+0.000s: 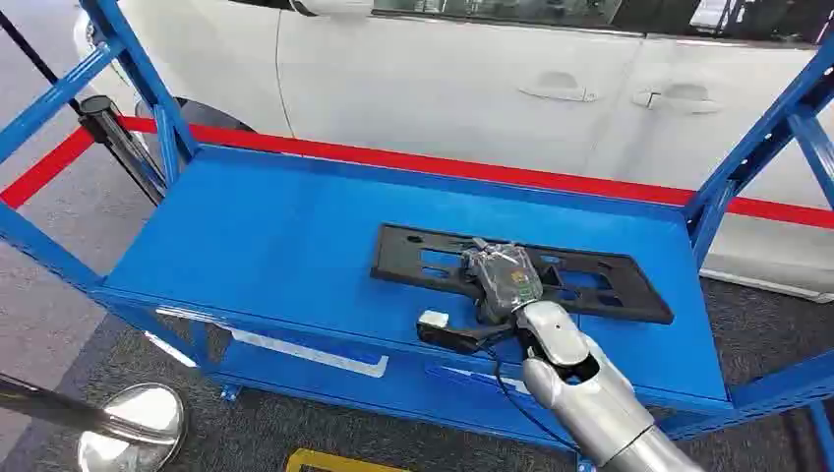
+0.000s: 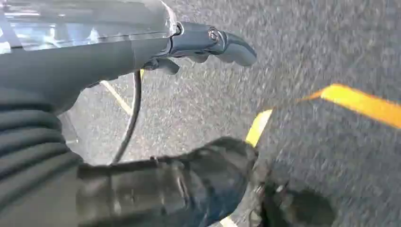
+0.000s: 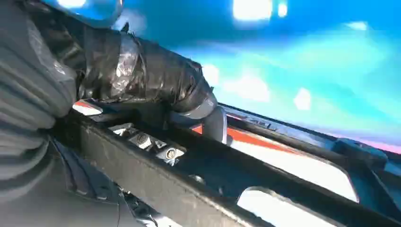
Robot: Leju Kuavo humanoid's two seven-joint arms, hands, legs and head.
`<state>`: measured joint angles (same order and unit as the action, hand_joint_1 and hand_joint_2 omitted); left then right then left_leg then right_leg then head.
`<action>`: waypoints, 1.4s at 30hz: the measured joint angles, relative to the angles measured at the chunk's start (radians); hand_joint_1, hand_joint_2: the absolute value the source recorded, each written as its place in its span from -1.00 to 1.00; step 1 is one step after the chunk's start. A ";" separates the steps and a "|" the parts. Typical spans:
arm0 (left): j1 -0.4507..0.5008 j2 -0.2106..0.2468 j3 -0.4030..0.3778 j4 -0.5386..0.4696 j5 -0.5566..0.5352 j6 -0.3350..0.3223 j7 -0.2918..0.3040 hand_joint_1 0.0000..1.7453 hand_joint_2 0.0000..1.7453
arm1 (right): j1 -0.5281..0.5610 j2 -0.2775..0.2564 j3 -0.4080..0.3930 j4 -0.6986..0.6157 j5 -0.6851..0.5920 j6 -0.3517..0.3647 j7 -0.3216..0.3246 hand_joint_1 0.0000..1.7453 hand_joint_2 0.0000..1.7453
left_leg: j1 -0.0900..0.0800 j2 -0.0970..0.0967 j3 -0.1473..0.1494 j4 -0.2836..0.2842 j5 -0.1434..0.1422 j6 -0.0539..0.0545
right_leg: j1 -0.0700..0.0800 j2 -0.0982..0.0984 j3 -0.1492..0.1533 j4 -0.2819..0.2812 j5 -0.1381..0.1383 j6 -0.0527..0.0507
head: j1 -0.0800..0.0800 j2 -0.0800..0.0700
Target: Take the parts from the cabinet and place them on the table.
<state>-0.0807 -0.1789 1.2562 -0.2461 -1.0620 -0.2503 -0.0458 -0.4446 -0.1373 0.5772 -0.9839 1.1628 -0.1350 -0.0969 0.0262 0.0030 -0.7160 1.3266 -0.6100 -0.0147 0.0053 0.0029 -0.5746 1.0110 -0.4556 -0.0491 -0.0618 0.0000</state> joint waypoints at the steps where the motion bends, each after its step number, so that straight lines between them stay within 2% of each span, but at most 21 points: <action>1: 0.002 -0.001 0.000 -0.002 -0.002 0.005 0.005 -1.00 1.00 | 0.021 0.000 -0.006 -0.048 -0.009 -0.007 -0.005 1.00 1.00 | 0.000 0.000 0.000 -0.007 0.021 0.001 | 0.002 0.001 0.001 0.002 -0.003 -0.001 | 0.000 0.000; 4: 0.005 -0.005 0.000 -0.005 -0.009 0.007 0.019 -1.00 1.00 | 0.053 0.000 -0.039 -0.201 -0.007 -0.015 -0.023 1.00 1.00 | -0.001 0.000 0.097 -0.230 0.155 0.012 | 0.002 0.007 0.005 0.019 -0.018 0.005 | 0.000 0.000; 6: 0.004 -0.006 0.000 -0.005 -0.011 0.003 0.038 -1.00 1.00 | 0.063 -0.001 -0.058 -0.265 0.004 -0.031 -0.039 1.00 1.00 | -0.008 -0.002 0.122 -0.294 0.144 0.017 | 0.009 0.008 -0.004 0.032 -0.026 0.015 | 0.000 0.000; 10: 0.004 -0.010 -0.003 -0.005 -0.017 0.000 0.060 -1.00 1.00 | 0.090 -0.004 -0.084 -0.347 0.014 -0.053 -0.064 1.00 1.00 | -0.001 0.000 0.121 -0.298 0.160 0.036 | 0.005 0.007 -0.009 0.037 -0.030 0.032 | 0.000 0.000; 12: 0.004 -0.010 -0.006 -0.005 -0.018 0.000 0.063 -1.00 1.00 | 0.097 -0.006 -0.094 -0.368 0.017 -0.065 -0.066 1.00 1.00 | -0.004 0.002 0.117 -0.300 0.166 0.046 | 0.001 0.004 -0.035 0.111 -0.100 0.042 | 0.002 0.000; 14: 0.004 -0.011 -0.007 -0.005 -0.018 0.000 0.063 -1.00 1.00 | 0.106 -0.009 -0.096 -0.378 0.017 -0.066 -0.066 1.00 1.00 | -0.005 0.004 0.108 -0.300 0.170 0.050 | -0.006 0.004 -0.097 0.270 -0.181 0.050 | 0.003 0.000; 15: 0.004 -0.011 -0.007 -0.005 -0.018 0.000 0.063 -1.00 1.00 | 0.113 -0.010 -0.097 -0.381 0.017 -0.065 -0.066 1.00 1.00 | -0.005 0.005 0.103 -0.300 0.173 0.050 | -0.010 0.003 -0.114 0.319 -0.195 0.053 | 0.003 0.000; 17: 0.004 -0.011 -0.008 -0.005 -0.018 0.000 0.063 -1.00 1.00 | 0.118 -0.010 -0.097 -0.387 0.018 -0.066 -0.066 1.00 1.00 | -0.004 0.005 0.096 -0.300 0.179 0.048 | -0.018 0.002 -0.082 0.278 -0.151 0.058 | 0.003 0.000; 19: 0.004 -0.012 -0.009 -0.005 -0.019 0.000 0.066 -1.00 1.00 | 0.118 -0.010 -0.101 -0.395 0.021 -0.068 -0.068 1.00 1.00 | -0.004 0.005 0.091 -0.299 0.186 0.042 | -0.024 0.000 0.019 0.106 -0.075 0.059 | 0.003 0.000; 20: 0.004 -0.013 -0.009 -0.005 -0.021 0.000 0.068 -1.00 1.00 | 0.117 -0.010 -0.103 -0.399 0.023 -0.070 -0.069 1.00 1.00 | -0.004 0.004 0.090 -0.297 0.190 0.036 | -0.025 -0.001 0.066 0.014 -0.080 0.057 | 0.002 0.000; 24: 0.004 -0.014 -0.010 -0.005 -0.030 0.000 0.075 -1.00 1.00 | 0.124 -0.011 -0.106 -0.412 0.027 -0.079 -0.072 1.00 1.00 | 0.000 0.003 0.087 -0.305 0.213 0.006 | -0.006 0.004 0.053 0.017 -0.058 0.039 | 0.002 0.000; 25: 0.005 -0.015 -0.010 -0.005 -0.030 0.000 0.076 -1.00 1.00 | 0.126 -0.011 -0.107 -0.417 0.027 -0.080 -0.072 1.00 1.00 | -0.005 0.001 0.085 -0.304 0.217 -0.002 | -0.012 0.002 0.047 0.002 -0.045 0.025 | 0.002 0.000; 27: 0.004 -0.017 -0.010 -0.005 -0.032 0.000 0.078 -1.00 1.00 | 0.128 -0.011 -0.107 -0.426 0.028 -0.082 -0.072 1.00 1.00 | 0.000 0.000 0.054 -0.236 0.128 0.000 | -0.013 -0.002 0.032 -0.003 -0.024 0.003 | 0.001 0.000; 29: 0.004 -0.016 -0.011 -0.005 -0.036 0.001 0.077 -1.00 1.00 | 0.137 -0.011 -0.107 -0.429 0.032 -0.083 -0.072 1.00 1.00 | 0.000 0.000 0.014 -0.091 0.024 -0.001 | -0.006 -0.004 0.010 -0.002 -0.009 -0.002 | 0.002 0.000; 30: 0.004 -0.016 -0.011 -0.005 -0.036 0.002 0.077 -1.00 1.00 | 0.142 -0.011 -0.107 -0.430 0.036 -0.085 -0.073 1.00 1.00 | 0.000 0.000 0.002 -0.029 -0.002 -0.002 | -0.003 -0.004 -0.002 0.000 -0.001 -0.003 | 0.001 0.000; 32: 0.004 -0.016 -0.011 -0.005 -0.036 0.002 0.076 -1.00 1.00 | 0.155 -0.015 -0.107 -0.433 0.044 -0.093 -0.076 1.00 1.00 | -0.001 0.000 0.029 -0.014 0.030 0.001 | 0.002 -0.005 -0.026 0.008 0.014 -0.002 | 0.001 0.000; 34: 0.004 -0.016 -0.011 -0.005 -0.036 0.002 0.076 -1.00 1.00 | 0.162 -0.020 -0.107 -0.441 0.055 -0.109 -0.082 1.00 1.00 | -0.001 0.000 0.128 -0.150 0.092 0.008 | 0.004 -0.004 -0.051 0.020 0.025 0.003 | 0.001 0.000; 36: 0.000 -0.016 -0.011 -0.005 -0.036 0.002 0.073 -1.00 1.00 | 0.167 -0.024 -0.107 -0.453 0.066 -0.126 -0.084 1.00 1.00 | -0.011 -0.003 0.230 -0.299 0.073 0.016 | 0.009 -0.004 -0.069 0.034 0.032 0.012 | 0.001 0.000; 40: 0.003 -0.016 -0.016 -0.005 -0.037 0.001 0.071 -1.00 1.00 | 0.174 -0.031 -0.107 -0.460 0.071 -0.135 -0.085 1.00 1.00 | -0.012 -0.004 0.210 -0.317 0.095 0.035 | 0.006 -0.003 -0.074 0.032 0.059 0.040 | 0.002 0.000; 41: 0.000 -0.018 -0.016 -0.005 -0.037 0.000 0.071 -1.00 1.00 | 0.176 -0.038 -0.107 -0.460 0.071 -0.135 -0.086 1.00 1.00 | -0.008 0.006 0.204 -0.321 0.107 0.042 | -0.001 0.001 -0.080 0.042 0.041 0.043 | 0.002 0.000; 42: -0.001 -0.018 -0.017 -0.005 -0.037 0.001 0.071 -1.00 1.00 | 0.176 -0.040 -0.107 -0.463 0.071 -0.135 -0.086 1.00 1.00 | -0.008 0.006 0.195 -0.322 0.117 0.054 | -0.002 -0.001 -0.095 0.071 -0.009 0.046 | 0.003 0.000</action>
<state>-0.0822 -0.1965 1.2394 -0.2510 -1.0990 -0.2495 0.0256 -0.2682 -0.1770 0.4704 -1.4469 1.2341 -0.2701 -0.1827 0.0178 0.0087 -0.5205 1.0045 -0.4928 0.0390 0.0037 0.0022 -0.6699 1.0818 -0.4645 -0.0031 -0.0584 0.0000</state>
